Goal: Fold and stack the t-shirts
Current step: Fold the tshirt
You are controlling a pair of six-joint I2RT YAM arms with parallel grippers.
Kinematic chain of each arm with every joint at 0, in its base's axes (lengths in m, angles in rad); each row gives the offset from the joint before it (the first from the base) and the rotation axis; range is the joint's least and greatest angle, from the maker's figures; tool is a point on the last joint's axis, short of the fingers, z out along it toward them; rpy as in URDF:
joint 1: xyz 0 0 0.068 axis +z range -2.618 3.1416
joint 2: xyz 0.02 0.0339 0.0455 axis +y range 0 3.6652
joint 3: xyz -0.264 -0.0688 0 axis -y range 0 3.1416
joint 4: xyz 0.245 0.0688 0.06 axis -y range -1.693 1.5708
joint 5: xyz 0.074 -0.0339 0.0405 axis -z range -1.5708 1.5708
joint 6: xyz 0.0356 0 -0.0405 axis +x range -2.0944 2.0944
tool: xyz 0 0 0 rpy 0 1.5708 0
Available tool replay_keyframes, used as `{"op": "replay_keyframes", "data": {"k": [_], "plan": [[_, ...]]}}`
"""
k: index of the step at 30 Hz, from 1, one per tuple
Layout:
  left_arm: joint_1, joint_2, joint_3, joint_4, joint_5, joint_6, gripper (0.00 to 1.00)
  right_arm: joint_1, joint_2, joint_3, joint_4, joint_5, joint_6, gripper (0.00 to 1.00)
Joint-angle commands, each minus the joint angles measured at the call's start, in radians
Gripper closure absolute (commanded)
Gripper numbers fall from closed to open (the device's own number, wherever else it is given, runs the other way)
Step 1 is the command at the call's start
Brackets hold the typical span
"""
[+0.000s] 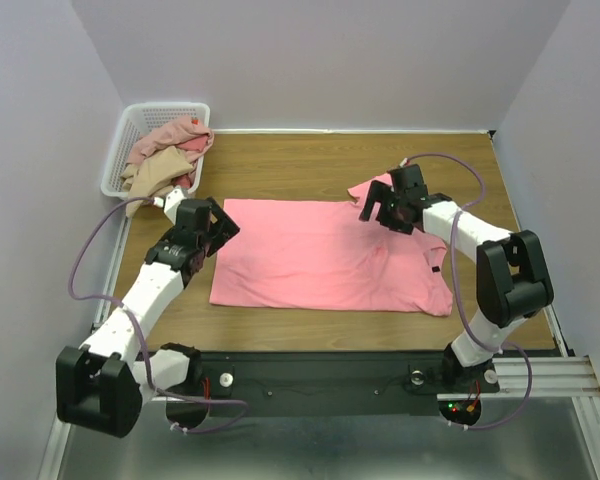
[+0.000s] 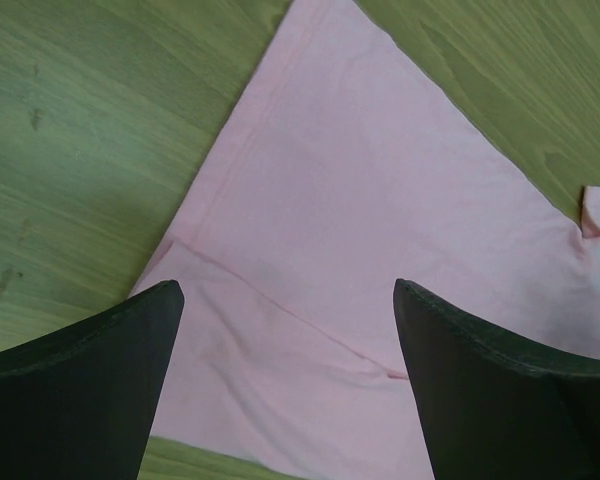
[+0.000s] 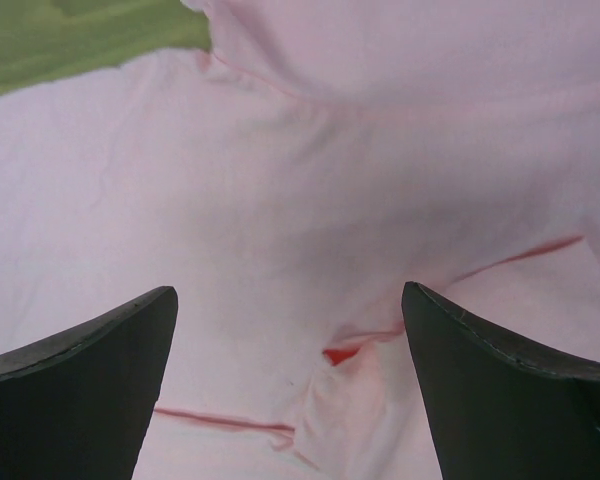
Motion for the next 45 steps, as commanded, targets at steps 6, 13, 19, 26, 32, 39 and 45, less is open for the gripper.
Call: {"op": "replay_keyframes", "data": {"k": [6, 13, 19, 26, 32, 39, 45], "plan": [[0.064, 0.315, 0.212, 0.148, 0.059, 0.14, 0.01, -0.006, 0.129, 0.291, 0.0, 0.227, -0.116, 0.0], [0.08, 0.606, 0.431, 0.155, 0.082, 0.198, 0.02, -0.053, 0.35, 0.555, -0.031, 0.289, -0.174, 0.0], [0.098, 0.853, 0.652, 0.082, 0.056, 0.238, 0.02, -0.09, 0.488, 0.733, -0.049, 0.336, -0.225, 0.0], [0.11, 0.981, 0.789, 0.025, -0.039, 0.238, 0.13, -0.113, 0.588, 0.828, -0.051, 0.345, -0.269, 0.0], [0.112, 1.057, 0.808, 0.028, -0.06, 0.241, 0.3, -0.118, 0.615, 0.854, -0.051, 0.342, -0.271, 0.0], [0.112, 1.09, 0.803, 0.039, -0.033, 0.241, 0.44, -0.124, 0.629, 0.86, -0.051, 0.336, -0.271, 0.0], [0.112, 1.071, 0.743, 0.06, -0.024, 0.238, 0.64, -0.127, 0.634, 0.87, -0.051, 0.326, -0.262, 0.0]]}}
